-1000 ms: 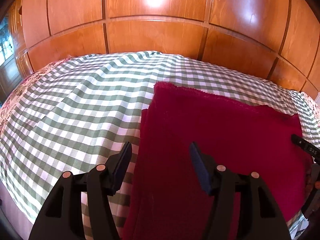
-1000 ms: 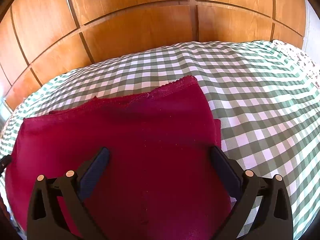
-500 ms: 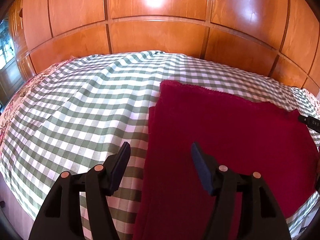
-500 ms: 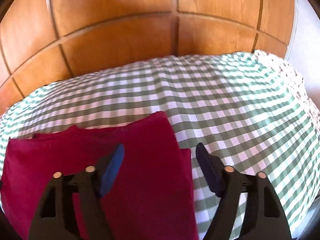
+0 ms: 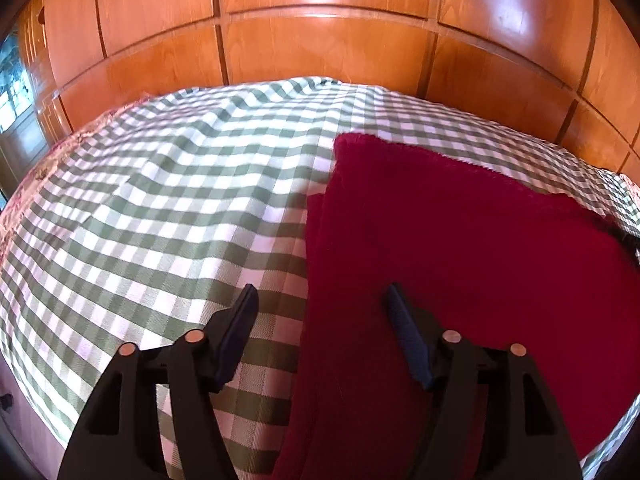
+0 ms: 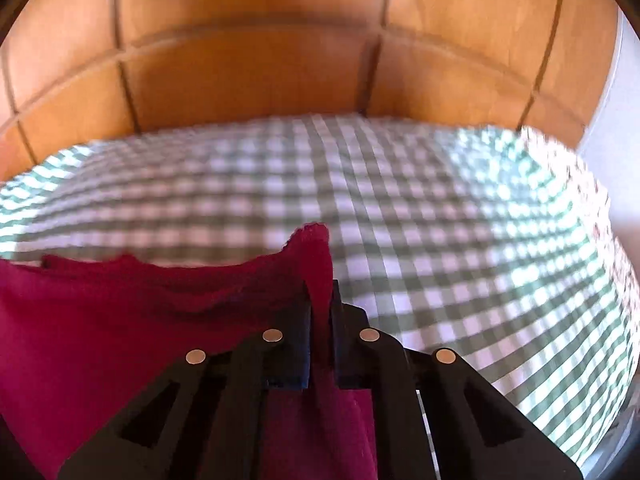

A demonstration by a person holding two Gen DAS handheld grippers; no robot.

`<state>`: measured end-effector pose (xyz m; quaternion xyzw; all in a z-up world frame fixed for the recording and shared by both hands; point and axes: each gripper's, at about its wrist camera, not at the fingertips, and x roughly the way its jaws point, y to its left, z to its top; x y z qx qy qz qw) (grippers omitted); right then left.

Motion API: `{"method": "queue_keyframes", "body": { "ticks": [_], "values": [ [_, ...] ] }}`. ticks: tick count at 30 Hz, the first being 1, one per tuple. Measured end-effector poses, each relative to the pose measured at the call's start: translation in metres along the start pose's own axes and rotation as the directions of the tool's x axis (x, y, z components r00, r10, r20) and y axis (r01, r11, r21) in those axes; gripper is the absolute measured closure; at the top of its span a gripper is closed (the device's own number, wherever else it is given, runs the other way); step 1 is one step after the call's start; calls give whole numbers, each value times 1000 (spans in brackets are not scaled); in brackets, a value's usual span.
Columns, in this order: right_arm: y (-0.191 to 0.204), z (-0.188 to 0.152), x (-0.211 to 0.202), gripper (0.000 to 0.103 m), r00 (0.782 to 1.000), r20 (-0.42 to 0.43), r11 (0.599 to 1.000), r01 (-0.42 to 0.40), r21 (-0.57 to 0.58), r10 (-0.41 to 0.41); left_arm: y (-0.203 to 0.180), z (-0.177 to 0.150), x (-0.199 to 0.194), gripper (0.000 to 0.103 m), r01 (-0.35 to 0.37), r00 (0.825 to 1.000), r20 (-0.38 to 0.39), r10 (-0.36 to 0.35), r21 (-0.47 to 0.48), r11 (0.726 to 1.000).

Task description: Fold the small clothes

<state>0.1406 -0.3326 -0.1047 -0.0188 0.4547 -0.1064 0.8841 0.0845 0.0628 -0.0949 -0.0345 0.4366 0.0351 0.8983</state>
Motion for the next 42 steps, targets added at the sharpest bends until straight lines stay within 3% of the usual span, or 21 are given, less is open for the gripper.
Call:
{"method": "queue_keyframes", "body": {
  "ticks": [1, 3, 6, 8, 9, 12, 15, 18, 21, 25, 27, 30, 33, 34, 35, 37, 42],
  "values": [
    [-1, -3, 13, 96, 999, -38, 1000, -3, 6, 3, 1, 0, 0, 34, 6, 1000, -1, -6, -10, 1000],
    [-6, -5, 18, 96, 999, -34, 999, -9, 45, 10, 2, 0, -1, 34, 6, 1000, -2, -6, -17, 1000],
    [-10, -4, 14, 72, 999, -32, 998, -16, 53, 17, -1, 0, -8, 35, -9, 1000, 20, 9, -5, 1000],
    [-21, -3, 5, 24, 999, -24, 993, -41, 111, 44, -2, -2, -16, 35, -18, 999, 39, 18, 3, 1000],
    [-29, -4, -3, 18, 997, -6, 987, -69, 144, 71, -1, -2, -20, 35, -18, 999, 48, 17, 5, 1000],
    [-43, -11, -21, 17, 991, 43, 974, -129, 188, 123, 3, -3, -30, 35, -12, 997, 72, 12, 0, 1000],
    [-54, -29, -32, 16, 983, 20, 959, -182, 215, 182, 5, -4, -40, 35, 6, 996, 88, -5, -9, 1000],
    [-65, -50, -35, 15, 961, -11, 927, -265, 266, 278, 4, -6, -48, 35, 25, 995, 99, -24, -6, 1000],
    [-73, -76, -38, 15, 920, -23, 870, -361, 336, 391, 0, -8, -53, 35, 44, 994, 102, -44, -1, 999],
    [-72, -102, -51, 15, 875, 0, 813, -449, 371, 483, -10, -12, -57, 35, 67, 992, 105, -69, 28, 997],
    [-70, -112, -57, 15, 832, 11, 762, -514, 394, 555, -16, -15, -58, 36, 86, 991, 100, -90, 45, 995],
    [-62, -120, -63, 15, 791, 11, 724, -566, 396, 612, -25, -18, -56, 38, 132, 988, 77, -137, 65, 989],
    [-49, -122, -65, 19, 792, 3, 739, -570, 358, 610, -35, -22, -52, 41, 179, 982, 38, -183, 94, 979],
    [-45, -122, -66, 30, 799, -1, 749, -565, 346, 602, -38, -23, -49, 41, 189, 981, 22, -192, 101, 977],
    [-41, -120, -65, 47, 804, -9, 758, -556, 341, 594, -41, -23, -47, 42, 194, 981, 8, -196, 107, 975],
    [-39, -117, -63, 59, 799, -23, 756, -558, 341, 601, -44, -23, -41, 42, 195, 981, -15, -195, 116, 974],
    [-27, -103, -85, 67, 812, 3, 780, -562, 276, 584, -38, -20, -35, 42, 234, 972, -41, -231, 82, 969]
  ]
}}
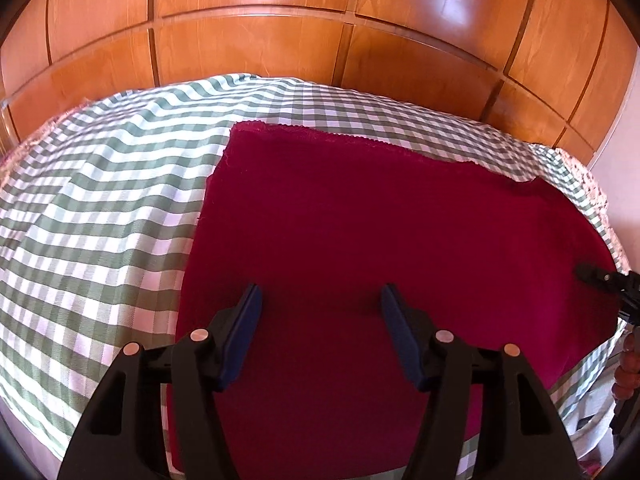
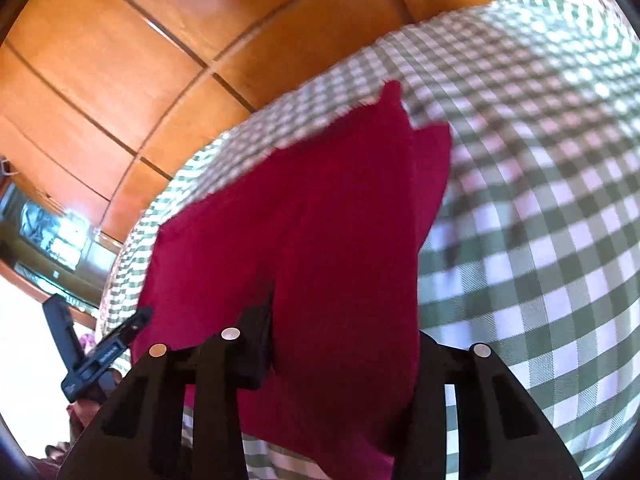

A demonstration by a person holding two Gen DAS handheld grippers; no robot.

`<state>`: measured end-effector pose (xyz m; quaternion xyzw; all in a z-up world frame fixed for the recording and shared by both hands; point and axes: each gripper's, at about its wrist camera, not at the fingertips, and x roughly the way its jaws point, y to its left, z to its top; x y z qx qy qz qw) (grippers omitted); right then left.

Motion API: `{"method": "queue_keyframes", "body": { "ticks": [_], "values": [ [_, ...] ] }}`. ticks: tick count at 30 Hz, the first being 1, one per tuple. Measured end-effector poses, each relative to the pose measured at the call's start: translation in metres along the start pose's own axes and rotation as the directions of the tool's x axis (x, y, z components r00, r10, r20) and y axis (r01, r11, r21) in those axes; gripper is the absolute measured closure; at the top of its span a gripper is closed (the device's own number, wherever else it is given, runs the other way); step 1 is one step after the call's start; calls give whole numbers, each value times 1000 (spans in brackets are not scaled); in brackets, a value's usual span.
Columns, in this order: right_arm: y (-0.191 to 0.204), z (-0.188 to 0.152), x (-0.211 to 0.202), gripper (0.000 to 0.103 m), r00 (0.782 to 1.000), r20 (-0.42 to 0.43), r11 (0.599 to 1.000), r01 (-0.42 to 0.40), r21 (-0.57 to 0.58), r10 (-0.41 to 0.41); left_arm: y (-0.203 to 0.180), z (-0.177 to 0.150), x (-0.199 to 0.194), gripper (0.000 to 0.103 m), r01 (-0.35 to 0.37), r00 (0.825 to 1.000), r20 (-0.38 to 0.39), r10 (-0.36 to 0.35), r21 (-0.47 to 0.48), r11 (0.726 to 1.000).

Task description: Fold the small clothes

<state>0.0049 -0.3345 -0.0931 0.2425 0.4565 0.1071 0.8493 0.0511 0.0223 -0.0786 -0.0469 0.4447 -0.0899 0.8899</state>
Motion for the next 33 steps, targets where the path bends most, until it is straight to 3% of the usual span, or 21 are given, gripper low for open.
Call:
{"method": "queue_keyframes", "body": {
  "ticks": [11, 16, 21, 24, 27, 29, 30, 31, 33],
  "values": [
    [120, 16, -10, 70, 991, 38, 973, -114, -202, 124, 30, 9, -20, 48, 178, 984, 14, -177, -48, 983],
    [183, 11, 20, 70, 990, -12, 940, -137, -312, 140, 75, 12, -39, 49, 208, 978, 44, -203, -171, 963],
    [233, -10, 73, 70, 989, -108, 906, -137, -401, 101, 115, 11, -53, 49, 240, 971, 69, -230, -266, 934],
    [251, -29, 105, 70, 987, -157, 866, -118, -487, 47, 126, 12, -54, 49, 331, 943, 90, -319, -301, 894],
    [259, -46, 116, 63, 986, -165, 824, -108, -557, 18, 131, 15, -53, 46, 397, 917, 100, -385, -316, 862],
    [261, -50, 111, 50, 980, -185, 810, -168, -562, 75, 133, 17, -50, 45, 428, 902, 101, -420, -345, 835],
    [262, -52, 106, 40, 972, -204, 802, -212, -558, 115, 133, 18, -48, 45, 446, 891, 99, -442, -363, 818],
    [260, -53, 98, 24, 958, -236, 789, -272, -550, 166, 133, 20, -46, 45, 469, 877, 93, -471, -378, 798],
    [254, -56, 81, 23, 933, -272, 765, -350, -540, 236, 130, 23, -43, 41, 497, 857, 80, -508, -383, 779]
  ]
}}
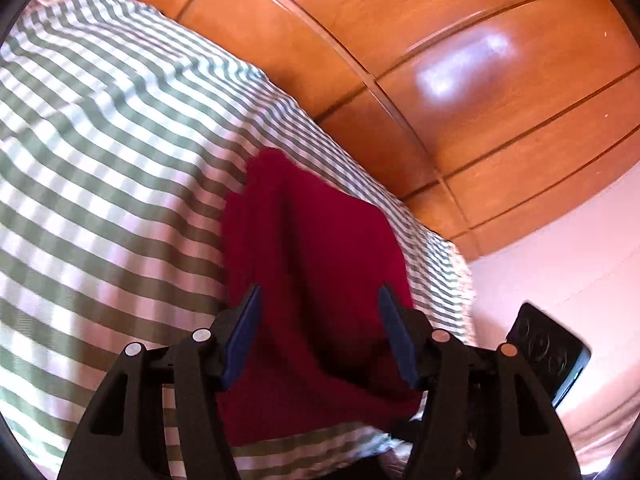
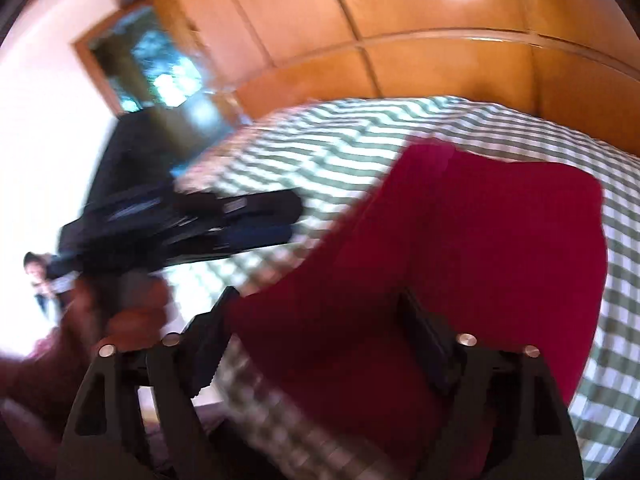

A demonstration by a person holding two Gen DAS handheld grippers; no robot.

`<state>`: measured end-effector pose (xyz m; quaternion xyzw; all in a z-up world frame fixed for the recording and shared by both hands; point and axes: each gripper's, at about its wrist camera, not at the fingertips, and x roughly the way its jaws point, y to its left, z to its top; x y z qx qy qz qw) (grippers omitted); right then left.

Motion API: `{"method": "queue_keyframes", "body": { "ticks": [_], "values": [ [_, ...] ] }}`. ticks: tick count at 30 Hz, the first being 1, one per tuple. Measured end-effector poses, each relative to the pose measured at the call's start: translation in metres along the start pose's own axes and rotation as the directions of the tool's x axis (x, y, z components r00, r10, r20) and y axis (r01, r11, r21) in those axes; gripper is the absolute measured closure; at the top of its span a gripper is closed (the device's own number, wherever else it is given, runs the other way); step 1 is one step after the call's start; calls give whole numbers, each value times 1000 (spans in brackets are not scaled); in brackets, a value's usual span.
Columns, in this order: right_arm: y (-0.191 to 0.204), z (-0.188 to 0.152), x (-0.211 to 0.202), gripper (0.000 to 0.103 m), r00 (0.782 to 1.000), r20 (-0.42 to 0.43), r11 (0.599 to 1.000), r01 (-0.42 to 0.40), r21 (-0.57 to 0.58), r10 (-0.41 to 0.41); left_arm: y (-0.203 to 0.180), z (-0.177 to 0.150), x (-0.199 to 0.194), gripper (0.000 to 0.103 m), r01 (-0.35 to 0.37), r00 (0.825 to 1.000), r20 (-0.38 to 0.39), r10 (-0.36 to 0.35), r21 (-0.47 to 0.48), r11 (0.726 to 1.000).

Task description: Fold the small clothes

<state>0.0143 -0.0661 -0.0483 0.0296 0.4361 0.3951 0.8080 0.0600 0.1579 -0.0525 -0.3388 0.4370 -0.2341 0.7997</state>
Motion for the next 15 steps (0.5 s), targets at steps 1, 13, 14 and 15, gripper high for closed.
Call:
{"method": "queue_keyframes", "body": {
  "ticks": [1, 13, 14, 15],
  "values": [
    [-1, -3, -7, 23, 1000, 1, 1000, -10, -1, 10, -1, 1, 3, 39, 0, 1000, -8, 0, -2, 1000],
    [-45, -48, -67, 36, 994, 42, 990, 99, 105, -104, -33, 9, 43, 56, -68, 985, -156, 75, 51, 996],
    [-40, -50, -61, 36, 994, 36, 991, 99, 85, -103, -36, 6, 49, 79, -96, 979, -171, 108, 76, 992],
    [-36, -49, -55, 36, 994, 33, 992, 104, 71, -107, -39, 3, 50, 88, -133, 975, -163, 149, 106, 985]
  ]
}}
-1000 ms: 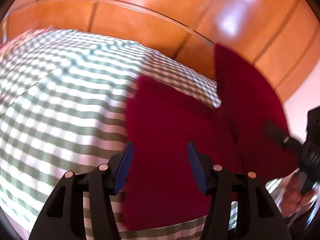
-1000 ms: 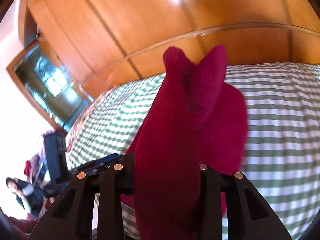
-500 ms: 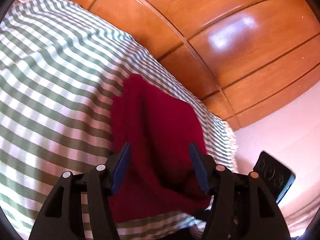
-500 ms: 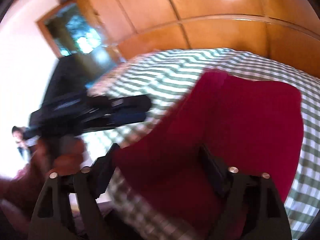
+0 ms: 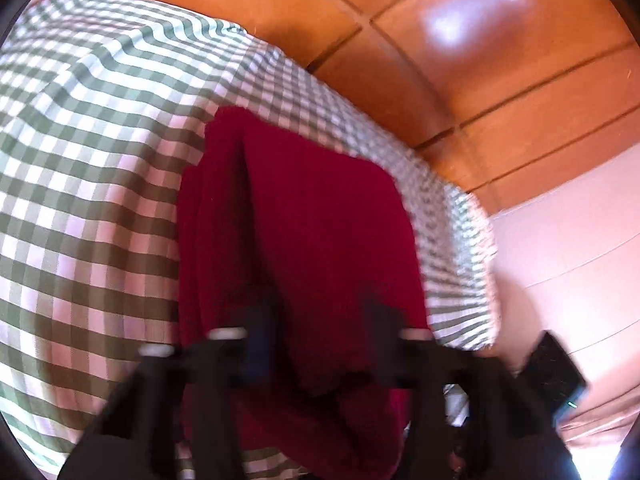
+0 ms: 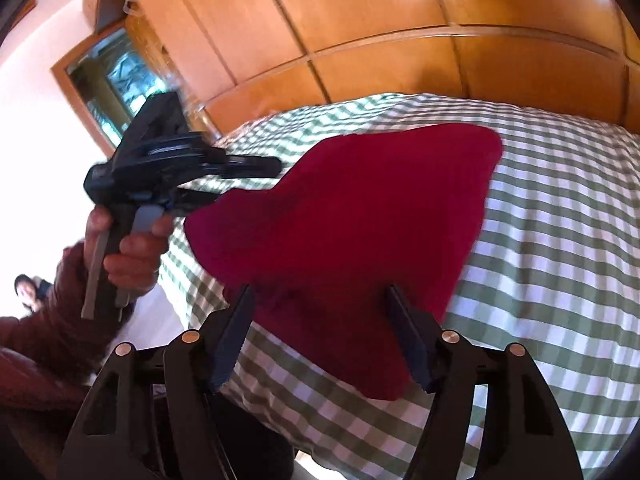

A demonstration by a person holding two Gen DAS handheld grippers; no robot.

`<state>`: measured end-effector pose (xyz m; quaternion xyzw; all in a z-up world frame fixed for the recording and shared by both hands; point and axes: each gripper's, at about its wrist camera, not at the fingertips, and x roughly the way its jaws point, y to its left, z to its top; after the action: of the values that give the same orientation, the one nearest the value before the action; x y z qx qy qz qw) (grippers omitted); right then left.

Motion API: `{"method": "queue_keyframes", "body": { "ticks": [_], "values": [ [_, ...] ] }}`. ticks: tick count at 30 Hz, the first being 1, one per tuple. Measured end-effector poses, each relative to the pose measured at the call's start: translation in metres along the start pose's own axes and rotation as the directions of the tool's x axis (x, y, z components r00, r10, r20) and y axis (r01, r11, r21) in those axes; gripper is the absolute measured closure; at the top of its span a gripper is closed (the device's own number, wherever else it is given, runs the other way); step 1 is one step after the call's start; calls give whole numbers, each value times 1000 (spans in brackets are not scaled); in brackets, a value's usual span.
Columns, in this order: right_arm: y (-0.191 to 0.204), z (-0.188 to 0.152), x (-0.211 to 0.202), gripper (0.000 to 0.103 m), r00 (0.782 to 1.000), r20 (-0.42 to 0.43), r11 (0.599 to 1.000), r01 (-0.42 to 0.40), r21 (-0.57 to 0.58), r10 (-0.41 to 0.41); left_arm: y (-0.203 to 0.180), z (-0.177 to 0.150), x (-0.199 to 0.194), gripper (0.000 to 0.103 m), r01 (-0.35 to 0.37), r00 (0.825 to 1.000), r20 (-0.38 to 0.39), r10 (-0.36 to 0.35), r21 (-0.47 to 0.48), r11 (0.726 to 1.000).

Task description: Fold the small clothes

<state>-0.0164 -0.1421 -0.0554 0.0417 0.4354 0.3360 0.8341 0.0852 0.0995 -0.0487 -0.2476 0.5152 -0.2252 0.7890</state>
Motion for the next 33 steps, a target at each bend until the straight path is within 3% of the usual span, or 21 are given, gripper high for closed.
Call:
{"method": "queue_keyframes", "body": {
  "ticks": [1, 4, 6, 8, 9, 12, 14, 16, 19, 22, 26, 33],
  "values": [
    [6, -1, 4, 36, 1000, -4, 1000, 7, -18, -7, -5, -4, -4, 89, -53, 998, 39, 52, 34, 998],
    [21, -7, 17, 36, 1000, -26, 999, -14, -48, 13, -6, -15, -27, 90, -92, 990, 117, 83, 73, 993],
    [30, -12, 26, 36, 999, -46, 997, -4, -81, 1, 2, -21, -30, 90, -141, 983, 128, 131, 71, 987],
    [28, -20, 42, 36, 996, -85, 998, -11, -69, 5, 18, -31, -16, 90, -207, 975, 87, 203, 41, 978],
    [27, -24, 49, 36, 995, -101, 998, -8, -69, 1, 24, -38, -8, 90, -251, 966, 80, 247, 46, 967],
    [32, -30, 62, 35, 994, -101, 993, 30, -117, -42, 13, -53, -8, 89, -340, 932, 165, 322, 97, 935],
    [36, -28, 61, 31, 993, -106, 990, 34, -135, -48, 7, -51, -13, 76, -376, 915, 189, 356, 83, 923],
    [35, -25, 59, 30, 992, -118, 991, 16, -136, -32, -1, -49, -18, 65, -442, 881, 228, 414, 84, 893],
    [28, -12, 44, 30, 991, -129, 994, -49, -93, 36, -14, -47, -23, 62, -475, 859, 271, 434, 106, 874],
    [11, 3, 18, 30, 996, -62, 998, -62, -14, 61, -19, -44, -31, 58, -507, 835, 311, 454, 114, 854],
    [-16, 29, -4, 30, 999, 35, 997, 39, 66, -42, -26, -42, -29, 57, -528, 822, 327, 467, 129, 839],
    [-33, 64, 16, 30, 985, 55, 982, 155, 104, -162, -25, -44, -20, 57, -548, 813, 322, 484, 144, 824]
  ]
}}
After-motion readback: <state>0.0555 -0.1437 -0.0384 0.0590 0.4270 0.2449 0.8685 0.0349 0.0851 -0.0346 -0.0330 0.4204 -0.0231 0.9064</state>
